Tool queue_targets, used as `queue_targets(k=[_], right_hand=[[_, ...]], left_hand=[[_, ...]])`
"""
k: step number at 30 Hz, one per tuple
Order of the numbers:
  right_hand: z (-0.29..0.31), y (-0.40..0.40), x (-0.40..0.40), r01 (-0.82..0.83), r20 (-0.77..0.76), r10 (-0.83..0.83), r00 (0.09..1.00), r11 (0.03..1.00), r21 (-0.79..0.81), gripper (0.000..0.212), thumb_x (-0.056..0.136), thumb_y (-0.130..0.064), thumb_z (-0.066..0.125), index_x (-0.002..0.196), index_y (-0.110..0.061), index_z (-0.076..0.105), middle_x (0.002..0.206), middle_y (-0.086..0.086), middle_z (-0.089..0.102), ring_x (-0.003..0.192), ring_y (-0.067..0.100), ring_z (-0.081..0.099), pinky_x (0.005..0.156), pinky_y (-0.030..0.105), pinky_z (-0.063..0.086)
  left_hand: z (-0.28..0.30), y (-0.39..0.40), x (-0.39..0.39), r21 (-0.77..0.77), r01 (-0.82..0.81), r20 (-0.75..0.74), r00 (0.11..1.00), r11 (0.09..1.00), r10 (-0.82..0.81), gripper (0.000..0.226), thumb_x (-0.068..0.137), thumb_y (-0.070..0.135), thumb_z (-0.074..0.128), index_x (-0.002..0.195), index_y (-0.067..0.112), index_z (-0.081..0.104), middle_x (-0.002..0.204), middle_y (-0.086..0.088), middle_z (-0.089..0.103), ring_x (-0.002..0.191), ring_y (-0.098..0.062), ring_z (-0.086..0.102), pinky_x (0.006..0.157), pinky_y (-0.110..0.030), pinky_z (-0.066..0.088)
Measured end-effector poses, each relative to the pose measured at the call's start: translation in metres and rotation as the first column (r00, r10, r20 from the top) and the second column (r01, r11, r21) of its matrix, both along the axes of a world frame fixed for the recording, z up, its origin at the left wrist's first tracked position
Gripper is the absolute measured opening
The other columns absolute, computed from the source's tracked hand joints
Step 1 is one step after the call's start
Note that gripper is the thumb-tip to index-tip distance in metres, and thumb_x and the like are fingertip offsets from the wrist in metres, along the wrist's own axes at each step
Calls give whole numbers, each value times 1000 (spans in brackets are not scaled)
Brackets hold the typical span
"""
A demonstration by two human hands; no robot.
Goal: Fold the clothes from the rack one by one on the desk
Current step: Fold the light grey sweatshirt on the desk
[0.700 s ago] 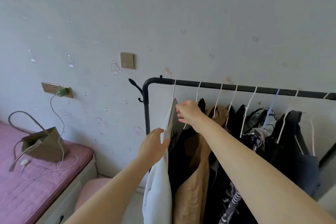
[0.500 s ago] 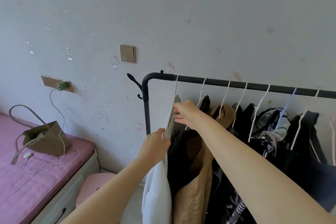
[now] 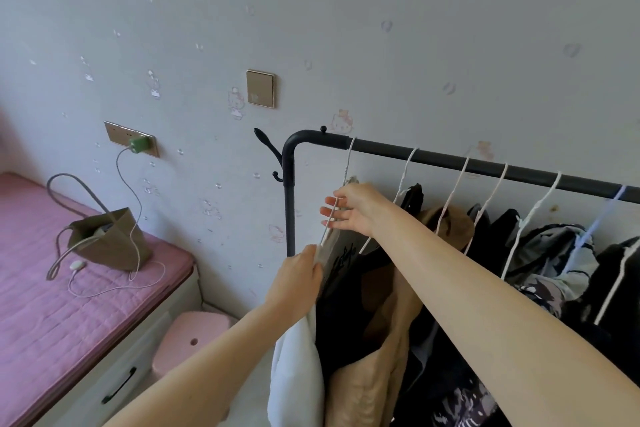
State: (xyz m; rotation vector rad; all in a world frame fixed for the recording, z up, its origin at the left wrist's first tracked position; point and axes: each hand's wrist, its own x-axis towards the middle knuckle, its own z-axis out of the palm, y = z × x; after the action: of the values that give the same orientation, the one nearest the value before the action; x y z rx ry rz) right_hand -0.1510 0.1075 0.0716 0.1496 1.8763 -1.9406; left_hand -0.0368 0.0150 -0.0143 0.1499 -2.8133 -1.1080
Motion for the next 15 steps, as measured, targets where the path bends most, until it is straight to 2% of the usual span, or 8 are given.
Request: queue_targets(k=[4,7,12,13,15], right_hand=[[14,2,0,-38,-28,36,999,998,-45,18,94,4,45,112,-2,46,100,20,59,88,35,66,82,55,55],[31,0,4,-40,-55,35,998,996,-83,7,95,3,46,99,-1,50,99,19,58,86,35,65,78,54,57],[47,-6,22,22,-95,-28,995,998,-63,13,92,-6,57,104,-1,53,94,16,55,77,29,61,68,47,60],[50,-7,30,39,-101,-44,994,998,-47,16,92,-9,58,105,-2,53,93,15,55,75,28,60,65,45,60],[55,-7,44,67,-122,-66,990,998,3,25,91,-17,61,111,-4,53,91,13,54,70,25,58,58,39,60]], left_hand=[[12,-7,3,25,-15,-27,1000,1000,16,18,101,15,33,84,16,40,68,-1,46,54,-13,37,49,-23,29],[25,-10,5,47,-27,-75,997,999,30,27,100,13,33,73,20,32,64,1,42,53,-12,32,47,-20,25],[44,1,23,113,11,-94,996,994,-1,29,100,18,36,72,18,32,67,0,43,58,-14,36,52,-25,30],[46,3,30,153,25,-78,997,988,-14,30,101,23,37,71,20,34,68,2,44,58,-13,38,52,-23,31],[49,4,38,356,80,-15,997,931,-80,35,101,42,35,78,21,49,77,2,55,67,-11,50,59,-16,38]])
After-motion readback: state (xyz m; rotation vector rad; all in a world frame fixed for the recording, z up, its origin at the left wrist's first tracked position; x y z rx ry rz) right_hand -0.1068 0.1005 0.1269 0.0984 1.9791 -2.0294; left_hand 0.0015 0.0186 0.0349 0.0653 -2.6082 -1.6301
